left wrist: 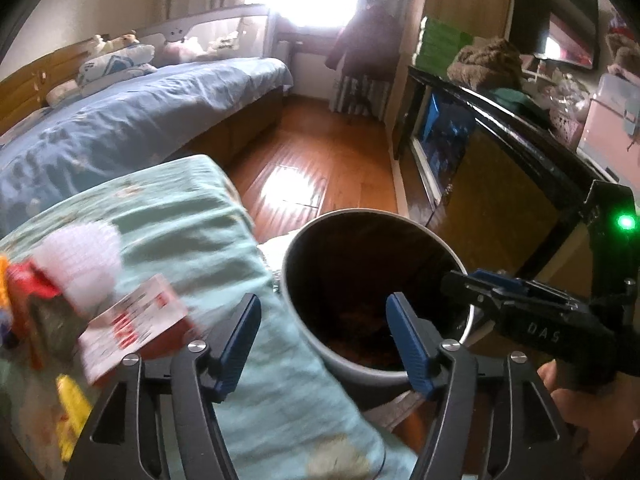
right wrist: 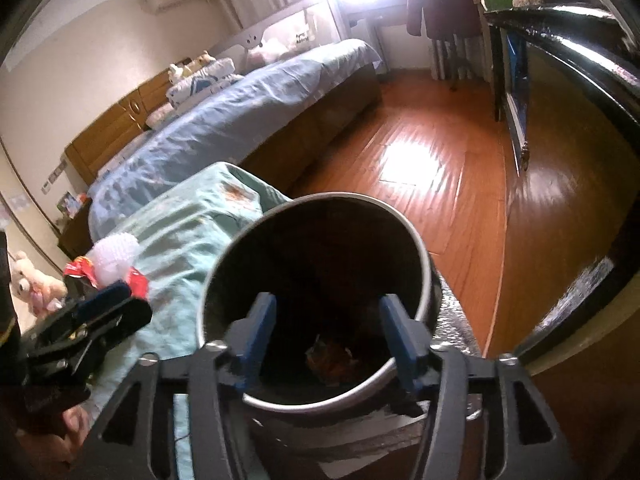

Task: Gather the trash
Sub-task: 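Open both tools to drop the paper and wrapper into the bin, then move both open tools back over the table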

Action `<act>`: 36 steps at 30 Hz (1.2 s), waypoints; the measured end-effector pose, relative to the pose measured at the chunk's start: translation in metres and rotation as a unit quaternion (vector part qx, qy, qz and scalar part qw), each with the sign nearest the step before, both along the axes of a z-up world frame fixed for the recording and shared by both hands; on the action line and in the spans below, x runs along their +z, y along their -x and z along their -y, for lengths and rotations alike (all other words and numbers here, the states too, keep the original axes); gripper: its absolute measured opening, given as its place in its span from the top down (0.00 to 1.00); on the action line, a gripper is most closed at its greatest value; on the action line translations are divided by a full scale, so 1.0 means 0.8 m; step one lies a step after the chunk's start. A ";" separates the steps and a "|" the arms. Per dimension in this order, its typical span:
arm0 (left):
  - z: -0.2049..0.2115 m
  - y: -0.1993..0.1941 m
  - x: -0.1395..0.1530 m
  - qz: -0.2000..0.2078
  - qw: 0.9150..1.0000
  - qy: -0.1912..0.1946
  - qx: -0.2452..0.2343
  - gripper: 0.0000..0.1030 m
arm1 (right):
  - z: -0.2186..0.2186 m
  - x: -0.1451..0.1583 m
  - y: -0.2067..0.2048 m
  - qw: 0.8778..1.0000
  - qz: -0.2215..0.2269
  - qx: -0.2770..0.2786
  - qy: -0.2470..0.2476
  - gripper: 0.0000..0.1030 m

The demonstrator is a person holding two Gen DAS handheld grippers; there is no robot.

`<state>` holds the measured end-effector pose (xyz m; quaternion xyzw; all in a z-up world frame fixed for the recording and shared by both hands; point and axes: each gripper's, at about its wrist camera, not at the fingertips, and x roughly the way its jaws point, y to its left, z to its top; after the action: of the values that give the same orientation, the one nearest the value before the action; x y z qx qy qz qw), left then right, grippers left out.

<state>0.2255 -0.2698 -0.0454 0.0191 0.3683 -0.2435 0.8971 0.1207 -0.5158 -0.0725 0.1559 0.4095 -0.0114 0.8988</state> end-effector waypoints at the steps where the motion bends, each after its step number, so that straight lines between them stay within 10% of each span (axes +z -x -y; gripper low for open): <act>1: -0.009 0.010 0.002 0.004 1.000 0.003 0.004 0.37 | -0.003 0.002 0.002 1.000 0.005 0.000 -0.003 0.32; 36: -0.232 0.235 0.006 0.008 0.981 0.009 0.195 0.36 | -0.278 -0.002 0.042 0.981 0.009 0.186 -0.046 0.14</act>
<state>0.0377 -0.0839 -0.0409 -0.0587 0.3554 -0.0670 0.9305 0.0870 -0.2935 -0.0744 0.1183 0.4235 0.1760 0.8808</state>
